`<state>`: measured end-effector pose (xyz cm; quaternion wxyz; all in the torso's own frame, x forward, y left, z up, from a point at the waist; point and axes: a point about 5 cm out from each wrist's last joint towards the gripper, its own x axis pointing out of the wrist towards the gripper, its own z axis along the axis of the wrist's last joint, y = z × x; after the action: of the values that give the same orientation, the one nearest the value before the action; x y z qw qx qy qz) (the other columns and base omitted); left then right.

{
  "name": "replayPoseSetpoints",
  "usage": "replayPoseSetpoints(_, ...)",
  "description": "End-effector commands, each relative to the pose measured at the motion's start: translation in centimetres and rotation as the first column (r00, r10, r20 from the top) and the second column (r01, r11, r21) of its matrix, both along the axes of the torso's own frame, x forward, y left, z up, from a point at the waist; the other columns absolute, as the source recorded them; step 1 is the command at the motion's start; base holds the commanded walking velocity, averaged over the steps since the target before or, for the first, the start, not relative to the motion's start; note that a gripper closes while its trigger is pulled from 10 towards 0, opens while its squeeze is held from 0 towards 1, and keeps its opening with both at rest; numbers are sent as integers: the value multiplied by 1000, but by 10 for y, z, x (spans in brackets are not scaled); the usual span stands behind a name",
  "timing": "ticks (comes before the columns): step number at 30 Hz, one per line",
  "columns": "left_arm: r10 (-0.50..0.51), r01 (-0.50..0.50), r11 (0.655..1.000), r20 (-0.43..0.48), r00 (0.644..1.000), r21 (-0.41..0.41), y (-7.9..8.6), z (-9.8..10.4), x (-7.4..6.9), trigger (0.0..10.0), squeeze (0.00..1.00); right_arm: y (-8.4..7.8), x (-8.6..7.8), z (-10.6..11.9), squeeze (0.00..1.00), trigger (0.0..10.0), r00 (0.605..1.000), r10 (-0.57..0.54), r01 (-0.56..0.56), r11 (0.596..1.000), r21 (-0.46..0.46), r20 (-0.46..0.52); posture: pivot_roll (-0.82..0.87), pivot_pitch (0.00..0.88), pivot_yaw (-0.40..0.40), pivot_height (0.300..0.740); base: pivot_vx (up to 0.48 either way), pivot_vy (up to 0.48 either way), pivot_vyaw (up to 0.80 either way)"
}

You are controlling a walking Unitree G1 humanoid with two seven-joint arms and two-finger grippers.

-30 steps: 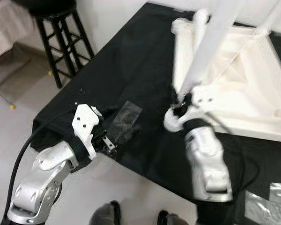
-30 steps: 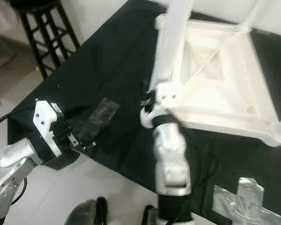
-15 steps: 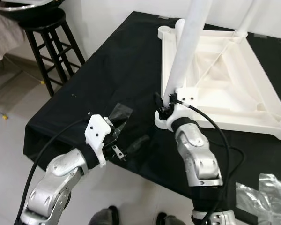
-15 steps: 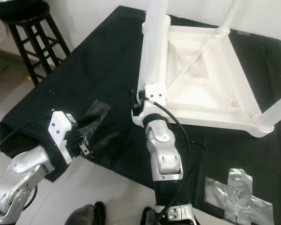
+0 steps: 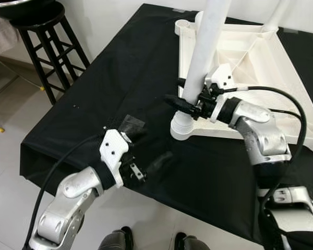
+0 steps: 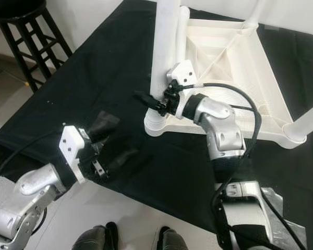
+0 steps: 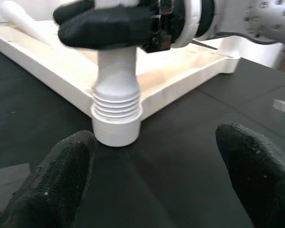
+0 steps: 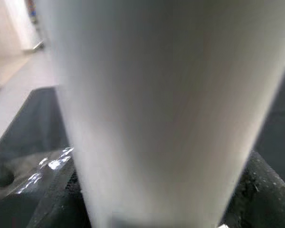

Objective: Building children table

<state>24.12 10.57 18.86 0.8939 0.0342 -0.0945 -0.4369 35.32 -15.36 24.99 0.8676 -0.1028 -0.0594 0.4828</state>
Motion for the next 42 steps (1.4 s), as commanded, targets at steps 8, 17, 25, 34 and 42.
replayPoseSetpoints(8,-99,98,994,2,995,57,4,0,-6,10000,0,-9,7,-13,0,0,990,93,-87,995,56,-108,109,219,-12,740,0,0,0)
replayPoseSetpoints(17,-59,59,997,0,998,41,5,-4,1,10000,0,-28,-1,-26,0,0,991,70,-58,993,100,-115,79,219,-12,740,0,0,0)
replayPoseSetpoints(25,-33,34,999,-21,999,21,2,-16,7,10000,0,-26,-10,-50,0,0,967,-240,244,969,41,-89,49,206,-11,740,0,0,0)
replayPoseSetpoints(34,-22,23,1000,-43,999,20,1,-28,10,10000,0,17,-53,-101,0,0,684,-704,721,692,35,-188,35,185,12,740,0,0,0)
replayPoseSetpoints(42,35,-35,999,-46,998,-11,4,-32,16,10000,0,11,-33,-84,0,10000,669,-734,742,669,46,-115,59,175,0,740,0,0,0)
